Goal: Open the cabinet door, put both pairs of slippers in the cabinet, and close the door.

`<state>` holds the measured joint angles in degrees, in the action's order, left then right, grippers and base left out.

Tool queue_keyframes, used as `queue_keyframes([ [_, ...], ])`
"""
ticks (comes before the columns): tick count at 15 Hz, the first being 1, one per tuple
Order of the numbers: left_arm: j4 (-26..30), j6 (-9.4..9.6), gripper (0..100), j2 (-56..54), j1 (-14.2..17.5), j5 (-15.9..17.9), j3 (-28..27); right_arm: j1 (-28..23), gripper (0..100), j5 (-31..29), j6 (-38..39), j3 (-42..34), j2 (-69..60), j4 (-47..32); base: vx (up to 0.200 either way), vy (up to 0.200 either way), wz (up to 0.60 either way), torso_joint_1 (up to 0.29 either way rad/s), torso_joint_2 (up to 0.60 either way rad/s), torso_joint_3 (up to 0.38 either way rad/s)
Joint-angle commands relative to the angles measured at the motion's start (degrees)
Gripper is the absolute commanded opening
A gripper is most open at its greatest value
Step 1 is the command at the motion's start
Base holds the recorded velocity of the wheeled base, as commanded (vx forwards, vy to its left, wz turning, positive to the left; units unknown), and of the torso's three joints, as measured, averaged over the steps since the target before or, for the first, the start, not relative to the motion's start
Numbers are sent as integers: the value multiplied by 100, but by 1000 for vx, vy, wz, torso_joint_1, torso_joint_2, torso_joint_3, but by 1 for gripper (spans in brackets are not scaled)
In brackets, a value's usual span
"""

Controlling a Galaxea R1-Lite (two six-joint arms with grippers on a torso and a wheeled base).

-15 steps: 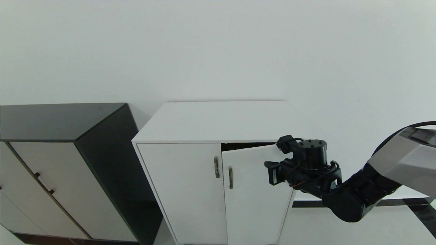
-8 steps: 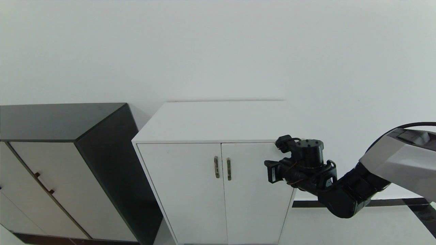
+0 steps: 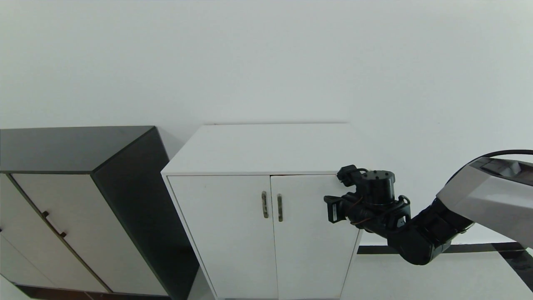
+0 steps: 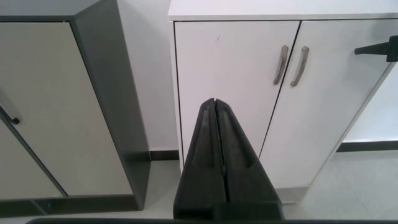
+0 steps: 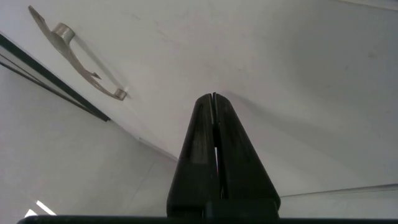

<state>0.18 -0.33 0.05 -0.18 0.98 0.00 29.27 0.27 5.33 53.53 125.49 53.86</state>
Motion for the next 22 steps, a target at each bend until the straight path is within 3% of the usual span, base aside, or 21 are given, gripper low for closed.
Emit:
queue_keyframes([
  [1,-1,-2,0,4,1,-1,0,-9,0,0,-5,35,37,2,0,0,0,0,0,0],
  [17,-1,-11,0,4,1,-1,0,-220,0,-18,12,281,265,2,0,0,0,0,0,0],
  [22,-1,-11,0,4,1,-1,0,-202,0,-27,3,-334,-244,239,0,0,0,0,0,0],
])
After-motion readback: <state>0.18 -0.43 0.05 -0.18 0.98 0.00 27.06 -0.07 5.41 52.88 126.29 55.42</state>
